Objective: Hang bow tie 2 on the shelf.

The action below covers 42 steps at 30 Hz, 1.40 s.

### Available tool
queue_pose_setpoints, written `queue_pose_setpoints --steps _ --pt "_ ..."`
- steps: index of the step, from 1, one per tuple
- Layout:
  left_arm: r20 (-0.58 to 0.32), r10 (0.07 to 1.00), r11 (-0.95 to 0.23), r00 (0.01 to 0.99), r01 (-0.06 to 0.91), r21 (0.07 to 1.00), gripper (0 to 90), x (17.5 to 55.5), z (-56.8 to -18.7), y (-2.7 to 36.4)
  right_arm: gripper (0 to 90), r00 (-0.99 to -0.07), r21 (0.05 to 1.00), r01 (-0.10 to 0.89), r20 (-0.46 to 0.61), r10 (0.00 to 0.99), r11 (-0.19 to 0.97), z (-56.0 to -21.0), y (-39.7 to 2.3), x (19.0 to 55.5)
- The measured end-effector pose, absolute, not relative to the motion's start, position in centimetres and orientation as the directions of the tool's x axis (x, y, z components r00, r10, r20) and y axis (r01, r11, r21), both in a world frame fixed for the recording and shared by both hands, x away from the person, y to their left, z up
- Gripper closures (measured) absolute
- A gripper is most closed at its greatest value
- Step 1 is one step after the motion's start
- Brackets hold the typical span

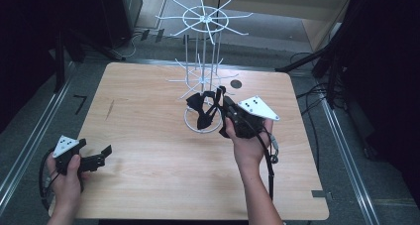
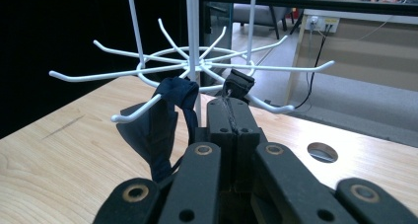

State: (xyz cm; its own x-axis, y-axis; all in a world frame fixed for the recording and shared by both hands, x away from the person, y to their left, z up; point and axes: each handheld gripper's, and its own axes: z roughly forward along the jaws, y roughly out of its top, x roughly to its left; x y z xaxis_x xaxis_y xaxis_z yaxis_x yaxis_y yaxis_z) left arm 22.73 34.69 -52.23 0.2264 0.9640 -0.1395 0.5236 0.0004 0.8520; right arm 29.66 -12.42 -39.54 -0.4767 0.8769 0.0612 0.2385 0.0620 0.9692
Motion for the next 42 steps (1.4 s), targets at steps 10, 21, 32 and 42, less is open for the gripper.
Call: queue_pose_setpoints --steps 10,21,32,42 --pt "-0.139 0.964 -0.001 0.226 0.525 0.851 0.0 22.7 -52.2 34.7 90.0 -0.498 0.964 0.251 0.05 0.866 0.088 -40.1 -11.6 30.6" --pt "-0.14 0.964 0.0 0.227 0.526 0.851 0.0 22.7 -52.2 34.7 85.1 -0.526 0.957 0.271 0.055 0.849 0.106 -41.1 -11.7 30.9" --pt "-0.14 0.964 0.001 0.226 0.525 0.851 0.0 22.7 -52.2 34.7 73.5 -0.527 0.958 0.276 0.08 0.846 0.081 -41.7 -13.2 30.2" --pt "-0.14 0.964 0.001 0.225 0.526 0.851 0.0 22.7 -52.2 34.7 55.8 -0.508 0.963 0.258 0.072 0.859 0.072 -42.5 -15.1 29.6"
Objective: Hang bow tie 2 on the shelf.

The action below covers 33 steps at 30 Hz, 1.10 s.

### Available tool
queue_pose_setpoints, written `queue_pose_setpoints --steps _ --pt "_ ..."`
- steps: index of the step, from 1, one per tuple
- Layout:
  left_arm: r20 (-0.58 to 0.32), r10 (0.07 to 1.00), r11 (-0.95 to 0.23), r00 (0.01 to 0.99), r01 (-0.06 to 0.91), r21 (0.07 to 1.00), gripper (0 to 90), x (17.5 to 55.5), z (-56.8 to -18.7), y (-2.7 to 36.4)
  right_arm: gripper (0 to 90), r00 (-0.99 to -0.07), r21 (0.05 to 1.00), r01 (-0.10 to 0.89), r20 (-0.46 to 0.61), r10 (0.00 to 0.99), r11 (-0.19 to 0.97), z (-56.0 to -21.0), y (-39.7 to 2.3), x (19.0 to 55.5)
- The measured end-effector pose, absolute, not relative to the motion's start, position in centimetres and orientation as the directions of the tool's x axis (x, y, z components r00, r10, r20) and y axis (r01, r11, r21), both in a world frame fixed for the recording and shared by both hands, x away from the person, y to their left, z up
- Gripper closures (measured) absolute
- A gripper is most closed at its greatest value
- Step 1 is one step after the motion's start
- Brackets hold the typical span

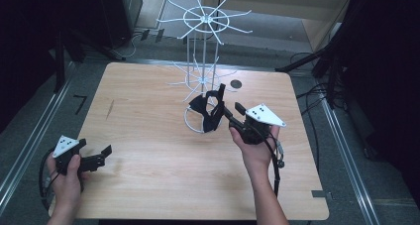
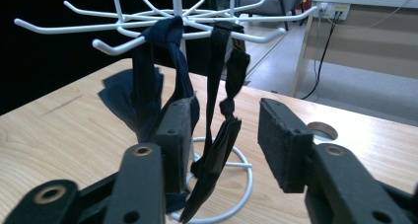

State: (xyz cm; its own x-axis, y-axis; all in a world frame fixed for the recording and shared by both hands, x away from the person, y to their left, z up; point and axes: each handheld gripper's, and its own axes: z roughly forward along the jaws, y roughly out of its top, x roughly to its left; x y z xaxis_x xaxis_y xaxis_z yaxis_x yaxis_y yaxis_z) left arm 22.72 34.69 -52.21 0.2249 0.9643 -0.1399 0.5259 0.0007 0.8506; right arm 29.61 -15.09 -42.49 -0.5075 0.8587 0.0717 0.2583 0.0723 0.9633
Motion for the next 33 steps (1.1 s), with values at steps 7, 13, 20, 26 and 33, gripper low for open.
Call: queue_pose_setpoints --steps 7,13,20,26,33 --pt "-0.138 0.964 -0.002 0.227 0.527 0.85 0.0 22.7 -52.2 34.7 47.5 -0.515 0.966 0.251 0.073 0.854 0.069 -43.2 -16.3 29.2" --pt "-0.137 0.964 -0.004 0.227 0.528 0.849 0.0 22.7 -52.2 34.7 42.3 -0.502 0.965 0.253 0.072 0.862 0.067 -43.7 -17.4 28.8" --pt "-0.136 0.965 -0.003 0.226 0.526 0.851 0.0 22.7 -52.2 34.7 39.0 -0.474 0.962 0.266 0.08 0.877 0.056 -44.3 -18.7 28.5" --pt "-0.136 0.964 -0.003 0.226 0.526 0.851 0.0 22.7 -52.2 34.7 36.8 -0.464 0.96 0.272 0.078 0.883 0.058 -44.8 -19.5 28.3" --pt "-0.136 0.965 -0.003 0.226 0.526 0.851 0.0 22.7 -52.2 34.7 35.2 -0.451 0.955 0.289 0.079 0.889 0.062 -45.7 -20.4 28.0"
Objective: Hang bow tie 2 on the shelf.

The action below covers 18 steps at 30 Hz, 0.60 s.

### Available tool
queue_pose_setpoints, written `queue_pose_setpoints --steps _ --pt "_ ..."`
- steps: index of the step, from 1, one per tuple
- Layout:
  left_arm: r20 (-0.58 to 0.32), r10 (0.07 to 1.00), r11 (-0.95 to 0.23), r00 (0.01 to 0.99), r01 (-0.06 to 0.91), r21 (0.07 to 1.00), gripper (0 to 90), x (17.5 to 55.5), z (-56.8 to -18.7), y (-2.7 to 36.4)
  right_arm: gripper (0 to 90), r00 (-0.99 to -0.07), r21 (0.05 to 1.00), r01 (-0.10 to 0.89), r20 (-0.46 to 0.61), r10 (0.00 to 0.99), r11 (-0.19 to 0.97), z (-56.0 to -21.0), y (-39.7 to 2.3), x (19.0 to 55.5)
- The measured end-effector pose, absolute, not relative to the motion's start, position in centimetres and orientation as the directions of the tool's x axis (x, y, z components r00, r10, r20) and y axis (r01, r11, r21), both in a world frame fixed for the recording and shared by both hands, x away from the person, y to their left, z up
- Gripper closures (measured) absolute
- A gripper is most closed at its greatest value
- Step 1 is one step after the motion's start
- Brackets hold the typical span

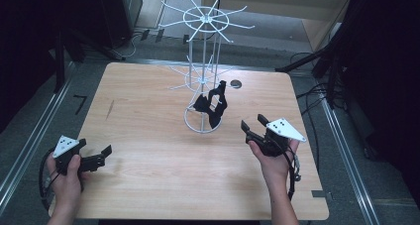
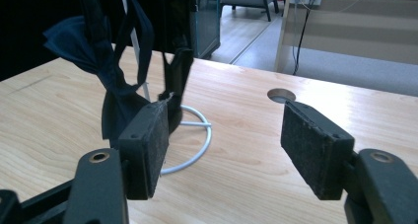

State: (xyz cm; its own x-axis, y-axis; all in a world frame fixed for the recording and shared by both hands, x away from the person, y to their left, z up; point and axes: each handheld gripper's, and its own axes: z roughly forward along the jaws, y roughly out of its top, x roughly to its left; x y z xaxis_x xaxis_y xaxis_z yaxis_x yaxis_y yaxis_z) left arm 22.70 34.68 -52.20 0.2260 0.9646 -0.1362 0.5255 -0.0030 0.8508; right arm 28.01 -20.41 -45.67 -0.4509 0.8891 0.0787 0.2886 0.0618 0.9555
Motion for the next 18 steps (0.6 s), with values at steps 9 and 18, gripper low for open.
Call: queue_pose_setpoints --steps 9,18 --pt "-0.136 0.965 -0.004 0.226 0.525 0.851 0.0 22.7 -52.2 34.7 31.5 -0.431 0.947 0.311 0.068 0.9 0.078 -46.9 -22.0 27.5" --pt "-0.135 0.965 -0.003 0.225 0.523 0.852 0.0 22.7 -52.2 34.7 28.5 -0.417 0.937 0.341 0.079 0.905 0.075 -48.2 -23.4 26.9"
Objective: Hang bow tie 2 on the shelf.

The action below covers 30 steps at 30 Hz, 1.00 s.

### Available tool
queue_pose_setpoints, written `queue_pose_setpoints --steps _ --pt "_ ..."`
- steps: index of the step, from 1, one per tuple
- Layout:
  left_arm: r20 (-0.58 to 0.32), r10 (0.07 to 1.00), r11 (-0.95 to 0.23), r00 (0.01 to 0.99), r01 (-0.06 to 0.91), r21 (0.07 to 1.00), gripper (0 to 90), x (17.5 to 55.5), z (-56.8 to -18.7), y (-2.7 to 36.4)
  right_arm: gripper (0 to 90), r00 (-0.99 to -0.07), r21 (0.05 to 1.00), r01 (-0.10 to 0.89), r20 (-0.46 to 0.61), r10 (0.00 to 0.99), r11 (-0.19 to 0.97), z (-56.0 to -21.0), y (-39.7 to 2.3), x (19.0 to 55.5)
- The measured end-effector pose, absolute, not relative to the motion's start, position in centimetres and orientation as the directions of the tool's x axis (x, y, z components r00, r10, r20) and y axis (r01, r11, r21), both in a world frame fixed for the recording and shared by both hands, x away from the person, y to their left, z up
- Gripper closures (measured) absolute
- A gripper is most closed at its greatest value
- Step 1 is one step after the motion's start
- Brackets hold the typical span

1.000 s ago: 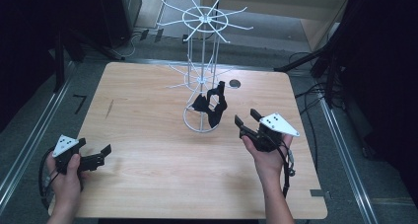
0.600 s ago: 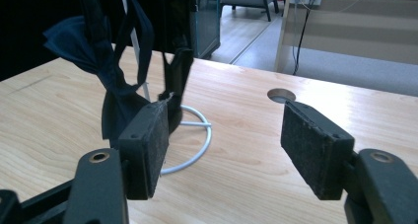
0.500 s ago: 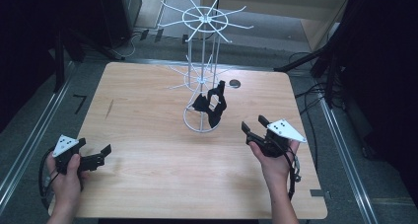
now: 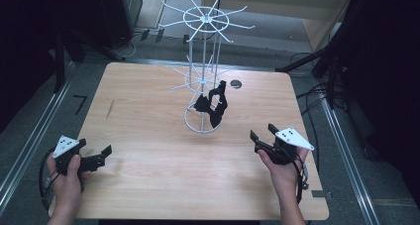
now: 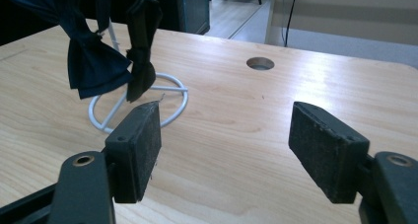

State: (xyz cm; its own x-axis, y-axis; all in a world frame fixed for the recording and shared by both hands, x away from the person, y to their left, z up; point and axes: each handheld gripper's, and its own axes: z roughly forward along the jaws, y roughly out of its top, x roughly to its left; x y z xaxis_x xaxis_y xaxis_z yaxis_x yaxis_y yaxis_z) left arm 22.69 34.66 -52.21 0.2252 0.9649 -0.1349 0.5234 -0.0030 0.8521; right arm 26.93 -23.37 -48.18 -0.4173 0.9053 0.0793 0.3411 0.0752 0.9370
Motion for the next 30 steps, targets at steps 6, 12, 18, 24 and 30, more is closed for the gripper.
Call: queue_pose_setpoints --steps 6,12,18,24,30 --pt "-0.135 0.965 -0.003 0.225 0.524 0.852 0.0 22.7 -52.2 34.7 26.8 -0.407 0.933 0.352 0.086 0.909 0.069 -48.8 -24.3 26.5" --pt "-0.135 0.965 -0.003 0.225 0.523 0.852 0.0 22.7 -52.2 34.7 25.8 -0.4 0.931 0.355 0.073 0.914 0.081 -49.3 -25.0 26.1" --pt "-0.135 0.965 -0.005 0.226 0.526 0.85 0.0 22.7 -52.2 34.6 24.8 -0.389 0.925 0.372 0.083 0.918 0.074 -49.9 -26.0 25.6" --pt "-0.134 0.965 -0.005 0.227 0.526 0.851 0.0 22.7 -52.2 34.6 24.3 -0.376 0.922 0.382 0.094 0.922 0.062 -50.5 -27.3 25.2" --pt "-0.135 0.965 -0.004 0.226 0.526 0.851 0.0 22.7 -52.2 34.6 24.3 -0.355 0.92 0.389 0.101 0.929 0.049 -50.9 -28.8 24.6"
